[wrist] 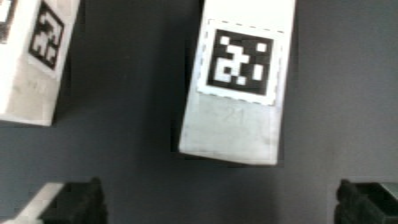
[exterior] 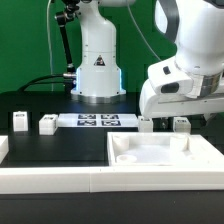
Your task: Assemble square table
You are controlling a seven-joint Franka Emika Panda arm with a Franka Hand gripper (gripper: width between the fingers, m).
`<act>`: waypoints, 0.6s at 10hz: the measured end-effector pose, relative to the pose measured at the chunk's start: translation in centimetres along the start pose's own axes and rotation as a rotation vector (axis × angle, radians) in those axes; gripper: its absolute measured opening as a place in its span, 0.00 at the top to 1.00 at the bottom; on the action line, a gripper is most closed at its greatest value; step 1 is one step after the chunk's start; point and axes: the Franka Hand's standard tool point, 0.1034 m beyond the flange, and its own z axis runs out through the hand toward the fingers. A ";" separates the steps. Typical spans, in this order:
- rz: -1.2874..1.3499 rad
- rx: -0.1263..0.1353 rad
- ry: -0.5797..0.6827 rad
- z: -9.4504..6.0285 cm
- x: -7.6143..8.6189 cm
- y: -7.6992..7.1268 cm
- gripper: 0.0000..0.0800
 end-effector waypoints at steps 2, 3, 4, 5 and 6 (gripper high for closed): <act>0.046 -0.003 -0.020 0.6 -0.2 -0.1 0.19; 0.044 -0.002 -0.075 0.8 -0.4 -0.1 0.19; 0.047 0.002 -0.114 0.8 -0.1 0.0 0.19; 0.048 0.001 -0.184 0.8 -0.2 -0.1 0.19; 0.044 0.000 -0.255 0.9 -0.1 -0.3 0.19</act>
Offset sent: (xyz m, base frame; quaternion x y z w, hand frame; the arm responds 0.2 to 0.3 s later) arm 0.0038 0.0079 -0.0033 0.0406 -0.1270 0.0097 0.9910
